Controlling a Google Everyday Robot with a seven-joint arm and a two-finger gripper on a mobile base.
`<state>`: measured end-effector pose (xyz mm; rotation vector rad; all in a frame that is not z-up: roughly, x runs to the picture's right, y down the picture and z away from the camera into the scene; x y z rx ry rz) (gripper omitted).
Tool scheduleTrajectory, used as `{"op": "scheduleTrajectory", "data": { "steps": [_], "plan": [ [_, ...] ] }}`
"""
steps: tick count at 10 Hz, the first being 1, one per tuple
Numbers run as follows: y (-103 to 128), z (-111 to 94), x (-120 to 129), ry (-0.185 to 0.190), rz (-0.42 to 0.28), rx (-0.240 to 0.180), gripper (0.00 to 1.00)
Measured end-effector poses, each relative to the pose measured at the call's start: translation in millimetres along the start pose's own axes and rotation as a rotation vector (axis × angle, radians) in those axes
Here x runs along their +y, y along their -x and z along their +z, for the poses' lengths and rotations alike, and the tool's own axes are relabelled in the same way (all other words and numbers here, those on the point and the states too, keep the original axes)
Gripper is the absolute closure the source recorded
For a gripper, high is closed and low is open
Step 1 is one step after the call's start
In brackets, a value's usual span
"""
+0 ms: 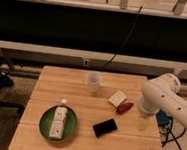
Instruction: Push the eraser across the table
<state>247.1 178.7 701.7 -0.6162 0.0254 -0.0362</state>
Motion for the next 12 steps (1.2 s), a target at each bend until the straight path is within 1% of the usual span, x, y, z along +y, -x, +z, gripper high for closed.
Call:
{"op": "scheduleTrajectory", "data": {
  "steps": [1, 3, 8, 12],
  "plan": [
    [7.2, 4.6, 3.5, 0.004, -0.013, -0.003, 0.2],
    [7.5, 7.8, 6.1, 0.008, -0.019, -0.002, 0.2],
    [24.0, 18.4, 12.3, 0.023, -0.046, -0.013, 0.2],
    [31.1, 25.0, 16.5, 0.034, -0.059, -0.017, 0.2]
  ]
}}
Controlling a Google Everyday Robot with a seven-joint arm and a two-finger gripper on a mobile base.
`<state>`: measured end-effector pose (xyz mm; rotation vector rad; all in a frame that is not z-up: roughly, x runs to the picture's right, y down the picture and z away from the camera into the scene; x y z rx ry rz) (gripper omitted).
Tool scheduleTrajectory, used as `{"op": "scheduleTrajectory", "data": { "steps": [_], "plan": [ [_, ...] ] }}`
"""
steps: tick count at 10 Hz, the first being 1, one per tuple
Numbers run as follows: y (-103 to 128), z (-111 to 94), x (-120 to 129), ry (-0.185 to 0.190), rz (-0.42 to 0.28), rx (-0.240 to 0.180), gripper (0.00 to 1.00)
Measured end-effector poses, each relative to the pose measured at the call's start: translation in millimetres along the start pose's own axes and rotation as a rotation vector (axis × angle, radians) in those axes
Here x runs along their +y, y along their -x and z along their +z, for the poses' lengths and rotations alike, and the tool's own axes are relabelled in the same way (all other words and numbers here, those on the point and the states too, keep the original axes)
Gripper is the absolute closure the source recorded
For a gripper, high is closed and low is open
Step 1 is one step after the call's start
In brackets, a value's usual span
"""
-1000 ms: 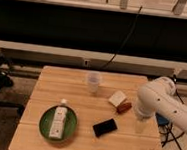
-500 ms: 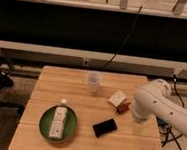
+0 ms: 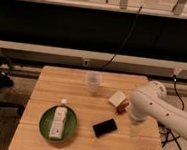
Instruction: Push the eraser across the table
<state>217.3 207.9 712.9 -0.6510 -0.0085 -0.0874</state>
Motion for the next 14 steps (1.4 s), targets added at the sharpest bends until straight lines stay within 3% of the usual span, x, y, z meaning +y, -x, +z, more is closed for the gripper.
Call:
{"op": "scheduleTrajectory", "data": {
  "steps": [6, 10, 12, 14],
  "plan": [
    [9.0, 7.7, 3.7, 0.014, -0.012, -0.008, 0.2],
    [14.6, 14.1, 6.6, 0.025, -0.018, -0.014, 0.29],
    [16.4, 16.4, 7.8, 0.03, -0.02, -0.016, 0.44],
    [18.4, 20.9, 8.3, 0.034, -0.021, -0.019, 0.66]
  ]
}}
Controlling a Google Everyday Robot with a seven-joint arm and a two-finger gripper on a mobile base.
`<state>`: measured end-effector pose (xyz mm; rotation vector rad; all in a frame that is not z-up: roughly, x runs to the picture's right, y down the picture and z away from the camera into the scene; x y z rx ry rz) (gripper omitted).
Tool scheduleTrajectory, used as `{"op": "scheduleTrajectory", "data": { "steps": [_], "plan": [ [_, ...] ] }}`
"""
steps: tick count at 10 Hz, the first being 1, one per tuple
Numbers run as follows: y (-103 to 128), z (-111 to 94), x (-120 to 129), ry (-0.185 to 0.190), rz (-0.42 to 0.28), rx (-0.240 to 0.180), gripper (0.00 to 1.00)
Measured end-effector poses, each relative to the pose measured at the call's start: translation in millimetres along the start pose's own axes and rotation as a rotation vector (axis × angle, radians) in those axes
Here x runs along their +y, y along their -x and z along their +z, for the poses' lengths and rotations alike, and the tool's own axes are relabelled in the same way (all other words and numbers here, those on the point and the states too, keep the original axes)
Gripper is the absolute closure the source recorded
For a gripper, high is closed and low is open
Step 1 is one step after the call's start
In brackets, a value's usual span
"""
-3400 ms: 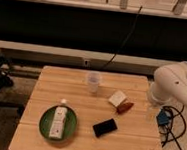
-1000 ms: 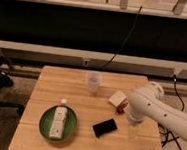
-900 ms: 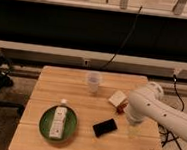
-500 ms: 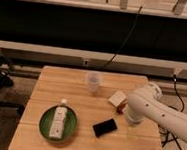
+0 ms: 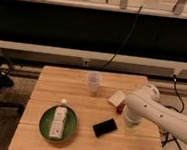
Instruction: Push the eraser across the table
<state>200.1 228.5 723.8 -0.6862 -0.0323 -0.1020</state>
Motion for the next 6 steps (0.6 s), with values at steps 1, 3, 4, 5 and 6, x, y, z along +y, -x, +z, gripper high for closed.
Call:
{"op": "scheduleTrajectory", "data": {
  "steps": [1, 3, 4, 5, 6],
  "plan": [
    [0.9, 1.9, 0.6, 0.003, 0.0, -0.003, 0.76],
    [0.9, 5.8, 1.5, 0.009, 0.006, -0.007, 0.95],
    [0.0, 11.7, 3.6, 0.018, 0.014, -0.008, 0.99],
    [0.5, 16.3, 3.6, 0.022, 0.017, -0.011, 1.0],
    [0.8, 20.5, 2.3, 0.026, 0.02, -0.013, 1.0]
  ]
}}
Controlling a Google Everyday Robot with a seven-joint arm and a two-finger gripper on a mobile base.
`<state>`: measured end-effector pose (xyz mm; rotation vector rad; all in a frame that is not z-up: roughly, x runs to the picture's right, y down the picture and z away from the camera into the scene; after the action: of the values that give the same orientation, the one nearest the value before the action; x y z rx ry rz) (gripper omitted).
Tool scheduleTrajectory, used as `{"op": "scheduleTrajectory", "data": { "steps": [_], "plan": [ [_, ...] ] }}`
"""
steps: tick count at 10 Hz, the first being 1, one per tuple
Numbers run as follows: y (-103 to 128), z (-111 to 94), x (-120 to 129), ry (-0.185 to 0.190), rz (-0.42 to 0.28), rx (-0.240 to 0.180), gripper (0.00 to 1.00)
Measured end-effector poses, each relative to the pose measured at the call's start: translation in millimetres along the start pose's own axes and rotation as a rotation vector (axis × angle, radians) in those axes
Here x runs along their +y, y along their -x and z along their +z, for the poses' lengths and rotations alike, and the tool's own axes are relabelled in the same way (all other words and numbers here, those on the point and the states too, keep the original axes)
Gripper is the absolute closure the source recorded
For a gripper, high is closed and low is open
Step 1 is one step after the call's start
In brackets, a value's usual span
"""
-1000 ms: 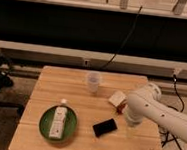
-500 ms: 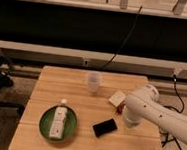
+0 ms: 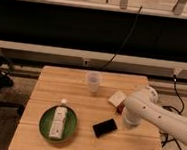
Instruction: Push the eraser across the table
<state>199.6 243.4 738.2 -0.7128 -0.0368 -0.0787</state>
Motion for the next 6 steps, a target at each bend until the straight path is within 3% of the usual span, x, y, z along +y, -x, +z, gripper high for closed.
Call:
{"op": "scheduleTrajectory", "data": {
  "steps": [6],
  "plan": [
    [8.2, 20.9, -4.3, 0.031, 0.0, -0.013, 1.0]
  ]
}}
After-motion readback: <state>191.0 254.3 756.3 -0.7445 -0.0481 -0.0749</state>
